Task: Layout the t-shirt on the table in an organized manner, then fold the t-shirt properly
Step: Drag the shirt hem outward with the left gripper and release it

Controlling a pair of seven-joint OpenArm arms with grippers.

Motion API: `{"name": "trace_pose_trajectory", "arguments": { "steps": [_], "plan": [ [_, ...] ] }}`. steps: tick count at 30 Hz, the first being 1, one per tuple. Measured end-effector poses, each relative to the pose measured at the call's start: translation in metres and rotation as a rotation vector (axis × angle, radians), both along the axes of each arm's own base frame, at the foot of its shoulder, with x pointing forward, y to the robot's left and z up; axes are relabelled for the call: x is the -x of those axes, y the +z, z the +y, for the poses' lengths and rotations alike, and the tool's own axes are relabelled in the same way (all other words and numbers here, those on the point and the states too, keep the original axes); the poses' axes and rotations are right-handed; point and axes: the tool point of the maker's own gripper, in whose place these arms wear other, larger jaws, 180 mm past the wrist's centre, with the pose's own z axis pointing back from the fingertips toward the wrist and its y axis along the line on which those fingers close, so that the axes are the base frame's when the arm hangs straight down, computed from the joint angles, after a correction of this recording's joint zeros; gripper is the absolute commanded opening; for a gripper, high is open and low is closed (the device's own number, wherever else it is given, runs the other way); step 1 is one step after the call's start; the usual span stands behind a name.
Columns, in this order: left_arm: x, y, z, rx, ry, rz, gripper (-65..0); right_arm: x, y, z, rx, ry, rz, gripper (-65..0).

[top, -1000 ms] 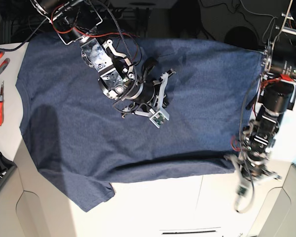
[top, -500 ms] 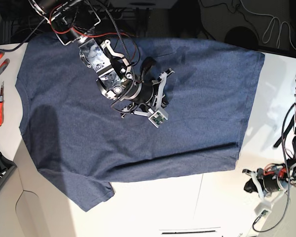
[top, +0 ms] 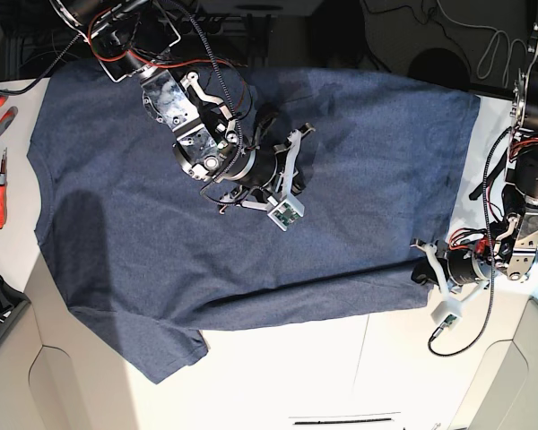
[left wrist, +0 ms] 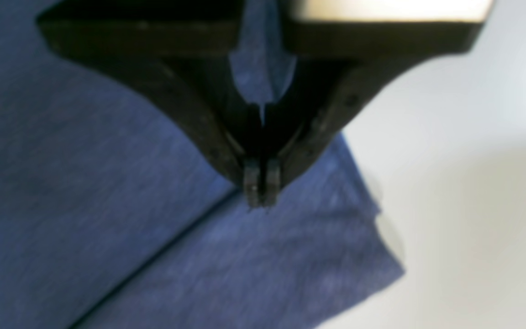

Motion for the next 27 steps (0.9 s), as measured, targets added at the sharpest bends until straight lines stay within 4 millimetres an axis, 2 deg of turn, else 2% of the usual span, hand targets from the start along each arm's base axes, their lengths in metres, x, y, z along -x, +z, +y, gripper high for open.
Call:
{"name": "trace_pose_trajectory", "arguments": {
  "steps": [4, 11, 14, 18, 23, 27],
  "plan": [
    [0.001, -0.002, -0.009, 0.014, -0.004, 0.011, -65.0, 0.000, 0.000, 0.000, 0.000, 0.000, 0.000, -65.0],
    [0.009, -0.017, -0.047, 0.061, -0.040, 0.049, -65.0, 0.000, 0.000, 0.000, 0.000, 0.000, 0.000, -65.0],
    [0.010, -0.021, -0.050, 0.034, -0.061, 0.047, -65.0, 0.000, 0.000, 0.000, 0.000, 0.000, 0.000, -65.0],
    [0.004, -0.015, -0.052, 0.029, -0.083, -0.017, -65.0, 0.000, 0.000, 0.000, 0.000, 0.000, 0.001, -65.0],
    [0.008, -0.025, -0.040, -0.130, -0.174, -0.022, -65.0, 0.001, -0.001, -0.001, 0.003, -0.001, 0.006, -65.0],
    [0.005, -0.028, -0.033, -0.149, -0.178, -0.058, -65.0, 0.001, -0.001, -0.001, 0.003, -0.001, 0.006, -65.0]
  ]
}}
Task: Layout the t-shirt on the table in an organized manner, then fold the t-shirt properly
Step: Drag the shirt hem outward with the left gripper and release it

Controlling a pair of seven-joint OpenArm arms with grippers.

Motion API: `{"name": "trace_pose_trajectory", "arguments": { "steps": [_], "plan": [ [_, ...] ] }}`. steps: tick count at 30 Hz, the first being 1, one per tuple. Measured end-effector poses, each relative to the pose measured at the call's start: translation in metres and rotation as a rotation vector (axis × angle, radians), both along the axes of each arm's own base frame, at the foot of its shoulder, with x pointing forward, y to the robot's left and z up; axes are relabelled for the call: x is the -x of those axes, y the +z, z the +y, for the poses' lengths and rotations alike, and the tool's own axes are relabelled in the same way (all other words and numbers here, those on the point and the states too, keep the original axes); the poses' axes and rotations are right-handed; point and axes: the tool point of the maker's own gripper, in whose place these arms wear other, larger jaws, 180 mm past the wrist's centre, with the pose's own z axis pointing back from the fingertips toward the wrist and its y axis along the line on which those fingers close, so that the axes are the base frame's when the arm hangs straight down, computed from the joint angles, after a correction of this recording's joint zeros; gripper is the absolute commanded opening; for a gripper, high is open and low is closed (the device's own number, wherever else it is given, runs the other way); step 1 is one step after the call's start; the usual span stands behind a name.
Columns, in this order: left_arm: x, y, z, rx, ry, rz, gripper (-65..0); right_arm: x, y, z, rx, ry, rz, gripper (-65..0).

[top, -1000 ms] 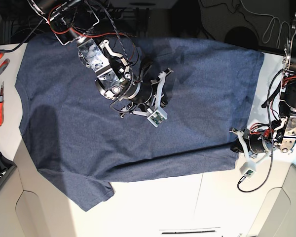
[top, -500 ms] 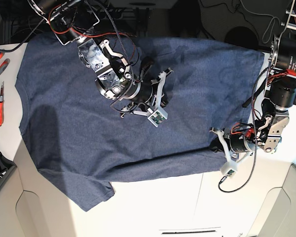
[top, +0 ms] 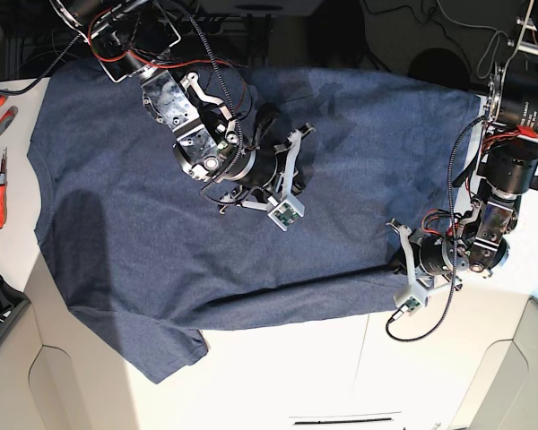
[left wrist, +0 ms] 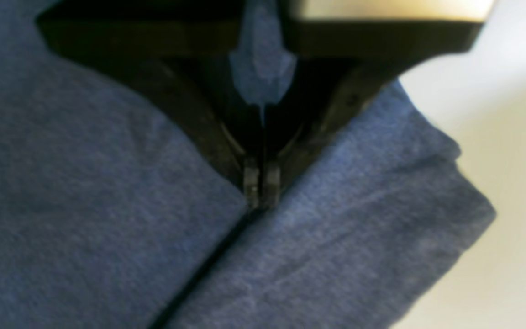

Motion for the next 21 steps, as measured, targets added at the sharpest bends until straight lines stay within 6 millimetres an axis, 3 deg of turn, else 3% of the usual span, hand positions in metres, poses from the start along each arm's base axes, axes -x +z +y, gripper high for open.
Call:
{"name": "trace_pose_trajectory", "arguments": {
  "steps": [6, 7, 9, 11, 13, 15, 17, 19, 21],
  "plan": [
    [-0.005, -0.006, 0.015, -0.025, 0.025, -0.052, -65.0, 0.000, 0.000, 0.000, 0.000, 0.000, 0.000, -65.0],
    [-0.012, -0.005, 0.025, -0.079, 0.055, -0.092, -65.0, 0.000, 0.000, 0.000, 0.000, 0.000, 0.000, -65.0],
    [-0.033, 0.006, 0.064, -0.280, 0.192, -0.225, -65.0, 0.000, 0.000, 0.000, -0.003, 0.001, 0.003, -65.0],
    [-0.056, 0.054, 0.120, -0.458, 0.458, -0.480, -65.0, 0.002, 0.000, 0.000, -0.006, 0.017, 0.008, -65.0],
    [-0.078, 0.118, 0.156, -0.481, 0.669, -0.677, -65.0, 0.002, 0.000, -0.001, -0.005, 0.018, 0.006, -65.0],
    [-0.104, 0.178, 0.172, -0.400, 0.801, -0.798, -65.0, 0.002, 0.000, -0.002, -0.004, 0.018, 0.006, -65.0],
    [-0.123, 0.221, 0.176, -0.328, 0.840, -0.870, -65.0, 0.001, 0.000, -0.001, -0.005, 0.018, 0.006, -65.0],
    [-0.133, 0.225, 0.173, -0.274, 0.801, -0.815, -65.0, 0.002, 0.000, -0.001, -0.009, 0.017, 0.010, -65.0],
    [-0.133, 0.191, 0.160, -0.203, 0.716, -0.630, -65.0, 0.003, 0.000, -0.002, -0.008, 0.016, 0.011, -65.0]
  ]
}}
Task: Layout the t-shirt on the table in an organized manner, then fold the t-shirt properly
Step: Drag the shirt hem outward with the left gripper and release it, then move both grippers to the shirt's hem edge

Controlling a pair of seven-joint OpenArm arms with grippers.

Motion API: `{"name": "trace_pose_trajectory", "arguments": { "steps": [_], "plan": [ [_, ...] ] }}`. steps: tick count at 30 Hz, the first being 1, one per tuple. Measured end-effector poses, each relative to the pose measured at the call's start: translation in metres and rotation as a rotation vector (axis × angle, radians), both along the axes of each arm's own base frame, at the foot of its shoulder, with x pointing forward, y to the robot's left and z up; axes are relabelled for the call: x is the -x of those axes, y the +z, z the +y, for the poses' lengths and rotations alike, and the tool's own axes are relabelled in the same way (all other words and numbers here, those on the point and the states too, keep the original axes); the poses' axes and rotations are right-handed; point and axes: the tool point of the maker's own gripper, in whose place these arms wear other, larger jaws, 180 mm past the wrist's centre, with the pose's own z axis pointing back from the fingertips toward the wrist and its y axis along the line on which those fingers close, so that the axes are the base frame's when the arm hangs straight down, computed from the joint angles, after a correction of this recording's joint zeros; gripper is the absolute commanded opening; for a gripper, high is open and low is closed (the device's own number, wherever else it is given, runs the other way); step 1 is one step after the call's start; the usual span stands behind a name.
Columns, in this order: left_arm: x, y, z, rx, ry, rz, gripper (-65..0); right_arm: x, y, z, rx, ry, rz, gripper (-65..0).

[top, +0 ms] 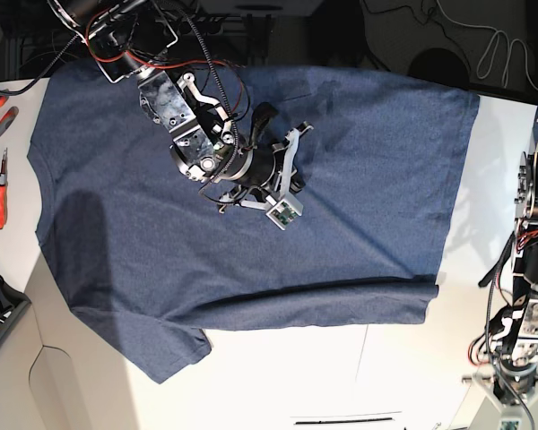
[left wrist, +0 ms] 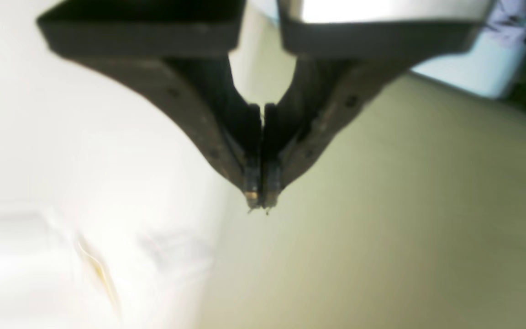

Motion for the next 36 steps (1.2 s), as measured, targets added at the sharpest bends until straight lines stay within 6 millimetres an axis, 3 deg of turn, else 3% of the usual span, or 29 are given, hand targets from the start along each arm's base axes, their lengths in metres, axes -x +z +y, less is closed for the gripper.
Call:
{"name": "trace_pose_trajectory", "arguments": {
  "steps": [2, 4, 7, 8, 11, 15, 17, 20, 23, 26, 32, 36],
  "plan": [
    [0.008, -0.036, -0.023, 0.103, -0.148, 0.157, -65.0, -0.001, 0.000, -0.003, 0.002, 0.001, 0.000, -65.0],
    [0.016, -0.052, -0.055, 0.202, -0.333, 0.242, -65.0, -0.002, 0.000, -0.004, 0.002, 0.001, -0.002, -65.0],
    [0.026, -0.046, -0.104, 0.378, -0.582, 0.259, -65.0, -0.003, 0.005, -0.005, 0.026, 0.017, -0.002, -65.0],
    [0.026, -0.041, -0.110, 0.419, -0.607, 0.238, -65.0, -0.003, 0.008, -0.006, 0.044, 0.026, -0.004, -65.0],
    [0.027, -0.034, -0.100, 0.490, -0.570, 0.185, -65.0, -0.009, 0.020, -0.015, 0.094, 0.029, -0.041, -65.0],
    [0.037, -0.040, -0.079, 0.511, -0.512, 0.219, -65.0, -0.035, 0.057, -0.020, 0.123, -0.036, -0.169, -65.0],
    [0.045, -0.049, -0.082, 0.561, -0.491, 0.271, -65.0, -0.043, 0.073, -0.029, 0.142, -0.076, -0.222, -65.0],
    [0.060, -0.062, -0.094, 0.714, -0.468, 0.330, -65.0, -0.085, 0.123, -0.043, 0.122, -0.200, -0.389, -65.0],
    [0.083, -0.074, -0.102, 0.866, -0.456, 0.391, -65.0, -0.115, 0.155, -0.075, 0.136, -0.354, -0.500, -65.0],
    [0.115, -0.090, -0.106, 0.952, -0.456, 0.486, -65.0, -0.118, 0.148, -0.114, 0.197, -0.463, -0.478, -65.0],
    [0.175, -0.086, -0.163, 1.134, -0.657, 0.650, -63.2, -0.131, 0.158, -0.213, 0.304, -0.673, -0.488, -65.0],
    [0.213, -0.103, -0.182, 1.220, -0.689, 0.677, -63.4, -0.124, 0.154, -0.272, 0.301, -0.804, -0.426, -65.0]
  ]
}}
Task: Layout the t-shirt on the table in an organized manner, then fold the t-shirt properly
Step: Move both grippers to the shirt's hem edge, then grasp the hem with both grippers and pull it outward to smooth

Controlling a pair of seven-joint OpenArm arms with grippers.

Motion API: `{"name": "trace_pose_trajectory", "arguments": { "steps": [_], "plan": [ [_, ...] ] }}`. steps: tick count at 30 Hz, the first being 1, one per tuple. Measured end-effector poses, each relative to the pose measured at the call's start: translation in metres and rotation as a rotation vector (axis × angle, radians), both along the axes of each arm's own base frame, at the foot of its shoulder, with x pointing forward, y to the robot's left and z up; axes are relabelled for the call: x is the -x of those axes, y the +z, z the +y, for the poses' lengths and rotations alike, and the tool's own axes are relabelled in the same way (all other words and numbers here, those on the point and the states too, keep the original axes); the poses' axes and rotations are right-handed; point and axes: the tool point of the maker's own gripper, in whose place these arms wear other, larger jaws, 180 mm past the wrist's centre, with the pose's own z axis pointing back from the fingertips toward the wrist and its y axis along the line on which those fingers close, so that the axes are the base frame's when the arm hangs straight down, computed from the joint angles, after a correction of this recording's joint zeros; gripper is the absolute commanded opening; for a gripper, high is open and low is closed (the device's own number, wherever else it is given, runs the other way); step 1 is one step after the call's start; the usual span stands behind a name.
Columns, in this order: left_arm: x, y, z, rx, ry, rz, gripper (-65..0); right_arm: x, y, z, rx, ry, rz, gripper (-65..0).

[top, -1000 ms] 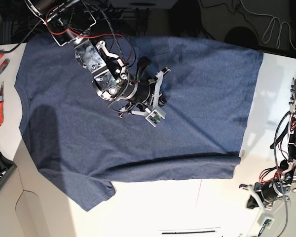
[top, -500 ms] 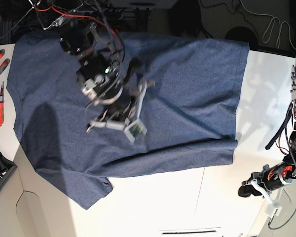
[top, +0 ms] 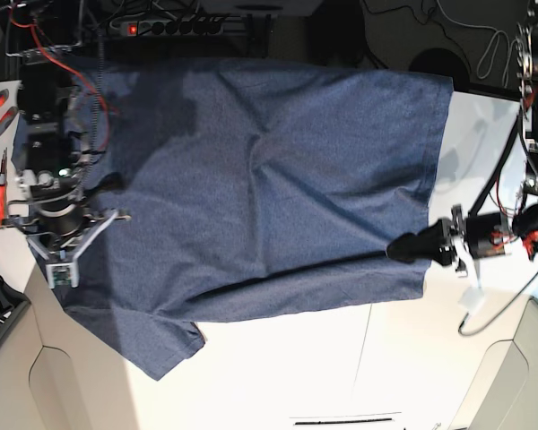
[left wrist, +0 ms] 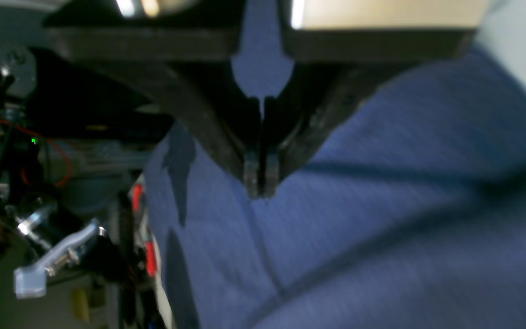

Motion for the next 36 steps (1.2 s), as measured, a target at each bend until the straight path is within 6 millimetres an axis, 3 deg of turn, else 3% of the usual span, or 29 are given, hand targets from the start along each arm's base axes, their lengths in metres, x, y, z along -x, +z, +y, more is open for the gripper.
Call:
{"name": "trace_pose_trajectory", "arguments": {
  "steps": [3, 6, 10, 16, 24, 29, 33, 36],
  "plan": [
    [0.017, -0.035, -0.008, -0.072, 0.011, 0.042, -63.5, 0.004, -0.017, -0.004, -0.091, 0.025, 0.048, -65.0],
    [0.022, -0.068, -0.023, -0.186, 0.017, 0.024, -65.0, 0.017, -0.048, 0.002, -0.154, 0.041, 0.137, -65.0],
    [0.026, -0.094, -0.036, -0.309, 0.000, -0.031, -65.0, 0.027, -0.076, 0.001, -0.178, 0.027, 0.186, -65.0],
    [0.012, -0.102, -0.034, -0.451, -0.006, -0.121, -65.0, 0.029, -0.099, -0.006, -0.197, -0.001, 0.217, -65.0],
    [-0.016, -0.109, -0.016, -0.743, 0.039, -0.254, -65.0, 0.010, -0.097, -0.003, -0.217, -0.003, 0.213, -65.0],
    [-0.033, -0.106, 0.001, -0.905, 0.064, -0.299, -65.0, -0.006, -0.092, 0.029, -0.262, 0.037, 0.206, -65.0],
    [-0.041, -0.104, 0.006, -0.916, 0.075, -0.292, -65.0, -0.015, -0.090, 0.066, -0.313, 0.077, 0.190, -65.0],
    [-0.051, -0.104, 0.015, -0.931, 0.086, -0.277, -65.0, -0.021, -0.086, 0.079, -0.282, 0.124, 0.151, -65.0]
  ]
}}
